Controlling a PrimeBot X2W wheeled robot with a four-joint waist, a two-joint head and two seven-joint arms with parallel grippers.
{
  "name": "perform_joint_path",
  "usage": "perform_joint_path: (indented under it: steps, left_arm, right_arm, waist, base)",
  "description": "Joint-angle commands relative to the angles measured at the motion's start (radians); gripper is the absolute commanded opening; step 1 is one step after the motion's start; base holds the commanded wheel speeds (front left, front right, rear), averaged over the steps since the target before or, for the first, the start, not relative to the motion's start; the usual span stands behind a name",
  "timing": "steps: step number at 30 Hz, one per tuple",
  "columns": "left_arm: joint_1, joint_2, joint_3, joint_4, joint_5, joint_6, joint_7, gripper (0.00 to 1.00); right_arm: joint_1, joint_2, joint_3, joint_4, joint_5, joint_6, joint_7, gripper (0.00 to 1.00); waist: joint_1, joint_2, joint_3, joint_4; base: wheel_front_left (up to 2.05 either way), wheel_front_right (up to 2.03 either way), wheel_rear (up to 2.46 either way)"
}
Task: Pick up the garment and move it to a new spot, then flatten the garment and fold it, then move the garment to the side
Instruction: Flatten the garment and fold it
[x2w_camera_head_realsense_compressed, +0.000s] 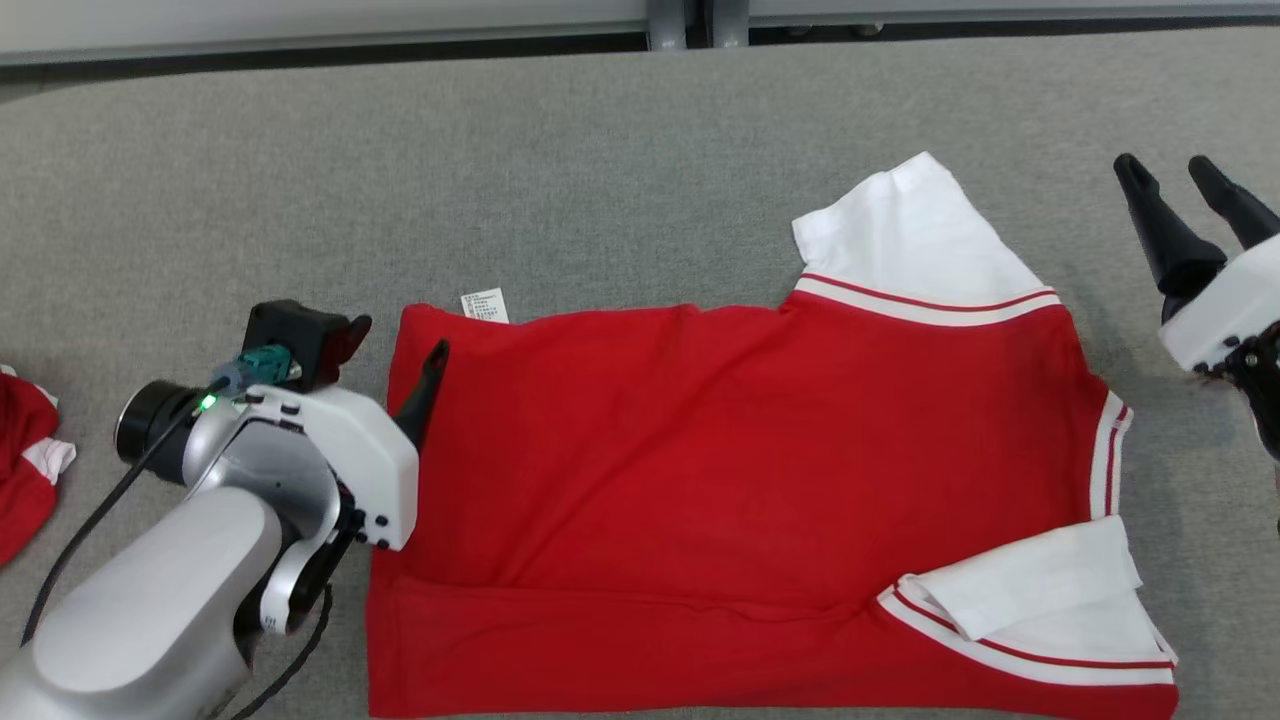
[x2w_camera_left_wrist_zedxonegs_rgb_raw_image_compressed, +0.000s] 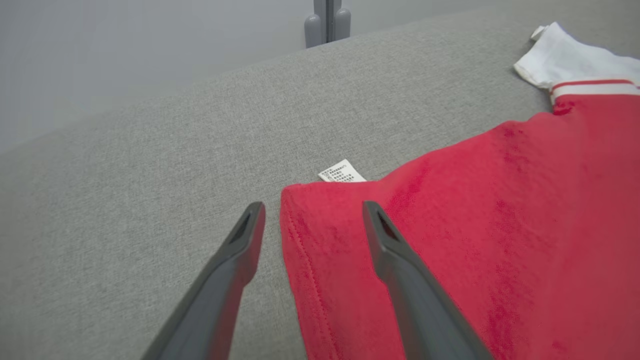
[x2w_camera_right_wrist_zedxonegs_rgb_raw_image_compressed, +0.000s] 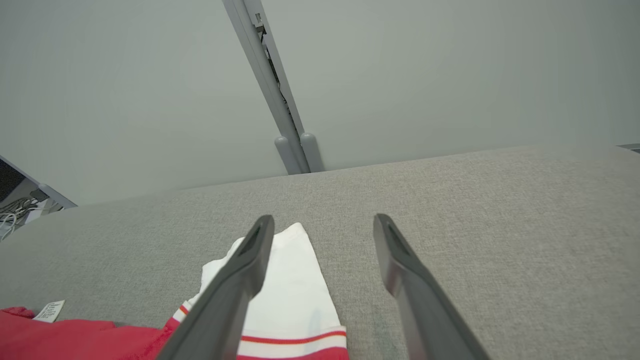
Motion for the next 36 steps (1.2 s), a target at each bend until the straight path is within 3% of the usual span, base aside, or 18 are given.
perform_joint_path:
  steps: [1, 13, 20, 26, 27, 29, 30, 31, 32, 34, 35, 36]
  left_arm:
    - [-0.037, -0.008, 0.000, 0.008, 0.010, -0.009, 0.003, 1.00]
    - [-0.174, -0.070, 0.000, 0.031, 0.022, -0.032, 0.040, 1.00]
    - [-0.191, -0.066, 0.005, -0.012, 0.012, -0.026, 0.060, 1.00]
    - [-0.191, -0.072, 0.012, -0.024, -0.028, -0.048, 0.084, 1.00]
    - [-0.192, -0.069, 0.011, -0.026, -0.034, -0.052, 0.093, 0.94]
    - [-0.192, -0.068, 0.013, -0.029, -0.044, -0.052, 0.095, 0.43]
    - [-0.190, -0.067, 0.014, -0.029, -0.045, -0.053, 0.098, 0.35]
    - [-0.190, -0.066, 0.014, -0.029, -0.047, -0.055, 0.099, 0.08]
    - [-0.188, -0.066, 0.015, -0.028, -0.049, -0.057, 0.100, 0.00]
    - [-0.188, -0.066, 0.016, -0.027, -0.054, -0.060, 0.098, 0.00]
    - [-0.188, -0.067, 0.019, -0.027, -0.055, -0.059, 0.091, 0.00]
    - [-0.187, -0.068, 0.020, -0.024, -0.056, -0.061, 0.088, 0.00]
  right_arm:
    - [-0.044, -0.012, 0.015, 0.024, 0.009, 0.001, -0.005, 1.00]
    - [-0.334, -0.078, 0.217, 0.254, 0.061, 0.001, 0.046, 1.00]
    - [-0.419, -0.089, 0.314, 0.343, 0.108, 0.001, 0.059, 1.00]
    - [-0.441, -0.086, 0.383, 0.397, 0.155, 0.001, 0.093, 1.00]
    - [-0.447, -0.088, 0.403, 0.404, 0.167, 0.001, 0.092, 1.00]
    - [-0.452, -0.089, 0.423, 0.408, 0.179, 0.001, 0.083, 1.00]
    - [-0.454, -0.089, 0.432, 0.411, 0.184, 0.001, 0.081, 0.90]
    - [-0.455, -0.089, 0.442, 0.414, 0.190, 0.001, 0.082, 0.57]
    - [-0.456, -0.089, 0.451, 0.418, 0.196, 0.001, 0.082, 0.45]
    - [-0.461, -0.091, 0.469, 0.424, 0.206, 0.001, 0.081, 0.10]
    - [-0.464, -0.092, 0.478, 0.425, 0.212, 0.001, 0.079, 0.00]
    - [-0.466, -0.095, 0.486, 0.423, 0.215, 0.001, 0.071, 0.00]
  waist:
    - [0.0000, 0.0000, 0.059, 0.033]
    - [0.0000, 0.0000, 0.199, 0.100]
    - [0.0000, 0.0000, 0.237, 0.122]
    - [0.0000, 0.0000, 0.255, 0.125]
    - [0.0000, 0.0000, 0.258, 0.124]
    - [0.0000, 0.0000, 0.260, 0.123]
    - [0.0000, 0.0000, 0.259, 0.123]
    - [0.0000, 0.0000, 0.259, 0.123]
    - [0.0000, 0.0000, 0.259, 0.123]
    - [0.0000, 0.0000, 0.258, 0.123]
    - [0.0000, 0.0000, 0.258, 0.123]
    - [0.0000, 0.0000, 0.255, 0.123]
  base:
    - [0.00, 0.00, 0.00]
    - [0.00, 0.00, 0.00]
    - [0.00, 0.00, 0.00]
    - [0.00, 0.00, 0.00]
    - [0.00, 0.00, 0.00]
    - [0.00, 0.00, 0.00]
    - [0.00, 0.00, 0.00]
    - [0.00, 0.00, 0.00]
    - [0.00, 0.00, 0.00]
    - [0.00, 0.00, 0.00]
    - [0.00, 0.00, 0.00]
    - [0.00, 0.00, 0.00]
